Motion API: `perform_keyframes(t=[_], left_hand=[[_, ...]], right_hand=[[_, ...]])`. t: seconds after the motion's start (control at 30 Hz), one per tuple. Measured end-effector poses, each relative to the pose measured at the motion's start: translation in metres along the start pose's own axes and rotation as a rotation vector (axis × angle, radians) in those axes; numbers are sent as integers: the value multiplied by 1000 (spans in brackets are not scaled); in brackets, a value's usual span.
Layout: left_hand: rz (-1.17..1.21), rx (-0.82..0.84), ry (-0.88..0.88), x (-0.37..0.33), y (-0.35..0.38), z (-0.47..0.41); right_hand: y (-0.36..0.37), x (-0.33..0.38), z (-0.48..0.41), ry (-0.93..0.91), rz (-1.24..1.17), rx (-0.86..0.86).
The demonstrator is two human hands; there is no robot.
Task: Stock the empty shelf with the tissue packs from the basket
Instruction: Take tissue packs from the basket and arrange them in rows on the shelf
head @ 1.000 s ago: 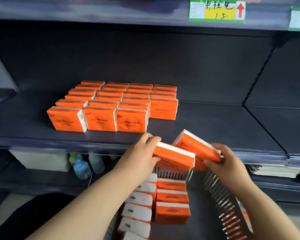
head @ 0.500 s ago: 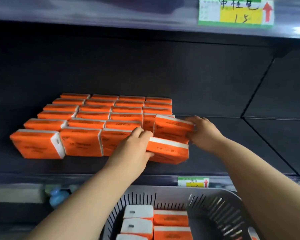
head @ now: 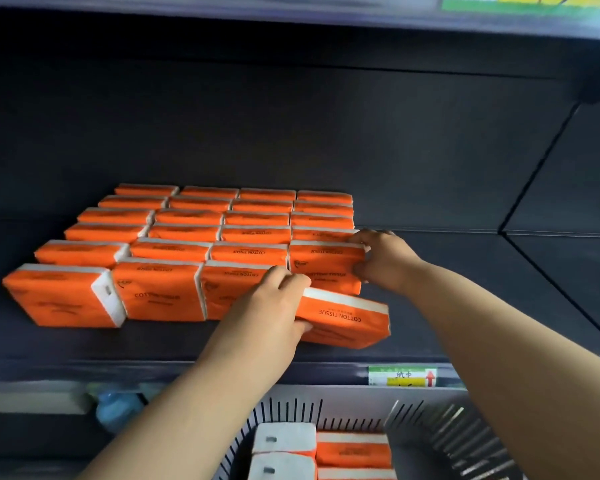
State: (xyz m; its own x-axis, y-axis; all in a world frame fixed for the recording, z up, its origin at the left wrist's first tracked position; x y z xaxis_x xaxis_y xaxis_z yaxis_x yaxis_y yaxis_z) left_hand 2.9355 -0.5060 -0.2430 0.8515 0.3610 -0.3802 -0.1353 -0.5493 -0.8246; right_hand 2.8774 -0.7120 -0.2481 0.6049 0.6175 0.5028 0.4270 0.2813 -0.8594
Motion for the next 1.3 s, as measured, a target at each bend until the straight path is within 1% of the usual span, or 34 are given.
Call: perform_keyframes(t=[0.1,0.33,0.53,0.63,0.73,0.8,0.87,0.97,1.17,1.3], left_hand=[[-8,-1,-2,3,0,0],[-7,12,-18,11,-3,-1],[-1,26,-40,11,0,-3],[7,27,-59,10,3,-6],[-7,8,-65,7,5,-11],[-64,-15,-18,5,6,-17],[-160,-50,69,4,7,-23],[-254,-88,161,3,7,-32],[-264,-122,189,1,12,-38],[-284,-103,198,2,22,-39]], right_hand=[[9,-1,-1,20,2,-6],[9,-2,-2,47,-42,-94],[2,-3,0,9,-74,-114],[-1,-5,0,-35,-45,-121],[-3,-7,-1,-34,-30,-106],[-6,-8,-2,-32,-1,-121],[-9,-10,-2,-33,10,-148],[-17,-14,-2,-40,-24,-193],[-24,-18,3,-47,-53,-214],[-20,-21,7,-35,-31,-233]])
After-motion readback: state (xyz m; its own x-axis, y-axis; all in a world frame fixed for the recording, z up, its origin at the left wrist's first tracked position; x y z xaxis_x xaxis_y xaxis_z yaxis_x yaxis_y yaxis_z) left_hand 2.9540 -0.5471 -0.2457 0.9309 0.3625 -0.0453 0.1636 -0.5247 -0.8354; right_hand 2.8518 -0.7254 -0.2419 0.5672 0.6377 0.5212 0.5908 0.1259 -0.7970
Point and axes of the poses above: each hand's wrist, its own z-axis away from the middle knuckle, its own y-axis out of the palm, x = y × z, the point moved 2 cm from there along -z, towards the middle knuckle, and after that the axes turned 8 degrees about -x, right-handed, at the moved point
